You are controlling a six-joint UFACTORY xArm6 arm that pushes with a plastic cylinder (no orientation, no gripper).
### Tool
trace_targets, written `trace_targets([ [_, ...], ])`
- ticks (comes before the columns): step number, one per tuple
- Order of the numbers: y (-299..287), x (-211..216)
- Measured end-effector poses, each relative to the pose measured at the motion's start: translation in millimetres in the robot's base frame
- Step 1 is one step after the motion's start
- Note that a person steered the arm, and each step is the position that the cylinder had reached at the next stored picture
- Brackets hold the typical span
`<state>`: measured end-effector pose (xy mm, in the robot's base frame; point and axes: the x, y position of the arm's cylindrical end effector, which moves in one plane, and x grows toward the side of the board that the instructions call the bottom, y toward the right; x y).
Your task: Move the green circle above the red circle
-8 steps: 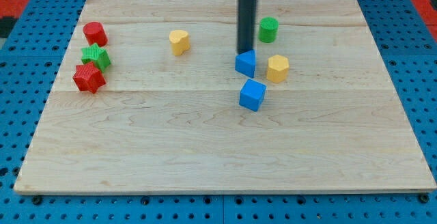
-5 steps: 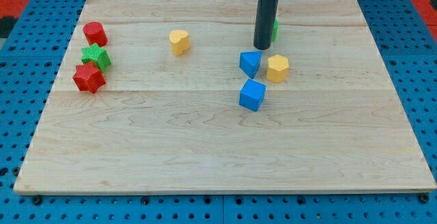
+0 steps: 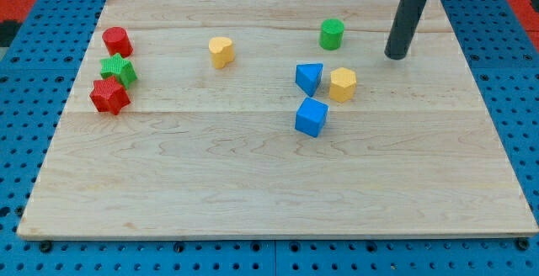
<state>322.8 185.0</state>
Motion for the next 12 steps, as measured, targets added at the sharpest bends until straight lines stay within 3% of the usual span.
trace_targets([
  [1, -34.8, -37.5],
  [2, -117.1, -49.2],
  [4, -58.7, -16.9],
  [5, -152.4, -38.3],
  [7, -127.8, -27.6],
  [12, -195.0, 5.7],
])
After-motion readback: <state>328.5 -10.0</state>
